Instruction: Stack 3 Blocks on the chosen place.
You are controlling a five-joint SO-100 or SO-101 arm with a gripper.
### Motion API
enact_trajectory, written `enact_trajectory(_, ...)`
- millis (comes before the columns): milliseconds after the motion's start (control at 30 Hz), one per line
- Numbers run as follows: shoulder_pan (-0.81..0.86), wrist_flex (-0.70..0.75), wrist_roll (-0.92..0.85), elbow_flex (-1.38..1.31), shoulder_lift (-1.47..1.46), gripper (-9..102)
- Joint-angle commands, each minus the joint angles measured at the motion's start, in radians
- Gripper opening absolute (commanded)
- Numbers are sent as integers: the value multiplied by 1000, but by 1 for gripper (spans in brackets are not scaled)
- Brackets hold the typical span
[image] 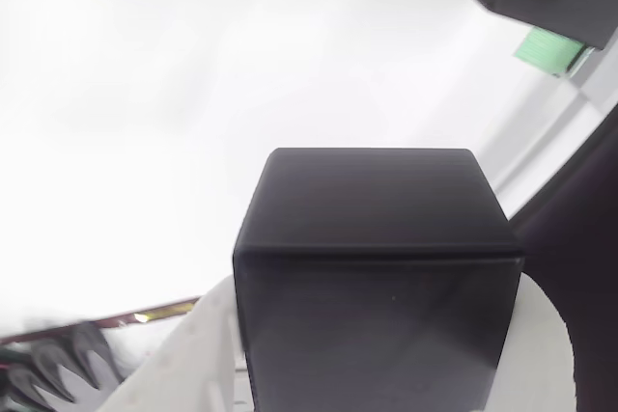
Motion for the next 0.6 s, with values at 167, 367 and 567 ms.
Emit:
enact_trajectory(167,-141,-172,-169,55,319,15)
enact_trajectory(367,-158,-357,-351,187,428,15)
enact_trajectory(567,-172,-584,-437,396,482,15)
